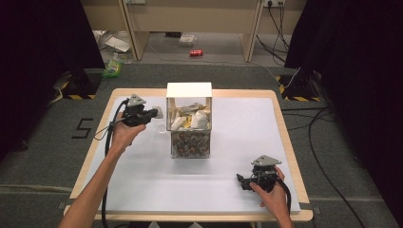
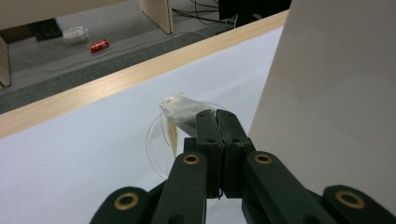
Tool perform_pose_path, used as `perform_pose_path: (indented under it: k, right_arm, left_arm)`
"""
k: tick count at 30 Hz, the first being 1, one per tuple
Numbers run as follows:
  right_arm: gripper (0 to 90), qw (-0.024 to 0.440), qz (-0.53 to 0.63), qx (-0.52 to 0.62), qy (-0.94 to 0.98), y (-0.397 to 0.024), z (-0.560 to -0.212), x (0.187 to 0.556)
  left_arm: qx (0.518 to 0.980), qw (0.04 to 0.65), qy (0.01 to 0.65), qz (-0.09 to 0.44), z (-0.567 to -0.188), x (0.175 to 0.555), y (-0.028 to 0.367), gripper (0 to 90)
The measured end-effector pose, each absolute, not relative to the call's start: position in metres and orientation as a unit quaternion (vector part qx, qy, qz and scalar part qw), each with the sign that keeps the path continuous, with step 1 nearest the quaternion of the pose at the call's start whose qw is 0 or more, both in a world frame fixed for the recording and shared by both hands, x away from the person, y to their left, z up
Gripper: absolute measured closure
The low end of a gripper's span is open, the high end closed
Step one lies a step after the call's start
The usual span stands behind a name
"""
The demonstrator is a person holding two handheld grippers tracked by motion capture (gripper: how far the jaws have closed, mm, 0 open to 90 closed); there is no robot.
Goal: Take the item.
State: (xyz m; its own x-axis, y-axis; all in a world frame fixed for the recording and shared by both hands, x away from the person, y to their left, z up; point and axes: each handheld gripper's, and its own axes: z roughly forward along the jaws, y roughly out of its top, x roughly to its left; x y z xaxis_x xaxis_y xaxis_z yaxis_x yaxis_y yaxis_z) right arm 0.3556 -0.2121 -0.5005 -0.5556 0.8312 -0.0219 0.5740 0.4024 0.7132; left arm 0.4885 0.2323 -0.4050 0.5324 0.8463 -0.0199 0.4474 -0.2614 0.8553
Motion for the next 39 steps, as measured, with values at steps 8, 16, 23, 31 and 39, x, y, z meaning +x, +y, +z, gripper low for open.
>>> perform_pose_path:
  k: [8, 16, 23, 31, 39]
  right_arm:
    - [5.9, 0.191, 0.336, 0.431, 0.816, -0.212, -0.501, 0.356]
    - [5.9, 0.191, 0.336, 0.431, 0.815, -0.212, -0.501, 0.356]
    - [5.9, 0.191, 0.336, 0.431, 0.815, -0.212, -0.501, 0.356]
    - [5.9, 0.191, 0.336, 0.431, 0.815, -0.212, -0.501, 0.356]
    - [5.9, 0.190, 0.336, 0.433, 0.814, -0.212, -0.501, 0.355]
  left_arm:
    - [0.763, 0.418, 0.437, 0.226, -0.414, 0.496, 0.231, 87.4]
    - [0.760, 0.420, 0.442, 0.224, -0.415, 0.497, 0.232, 81.6]
    - [0.748, 0.435, 0.446, 0.227, -0.409, 0.494, 0.234, 65.6]
    - [0.737, 0.444, 0.462, 0.215, -0.403, 0.488, 0.245, 44.0]
    - [0.725, 0.453, 0.478, 0.203, -0.407, 0.475, 0.251, 18.6]
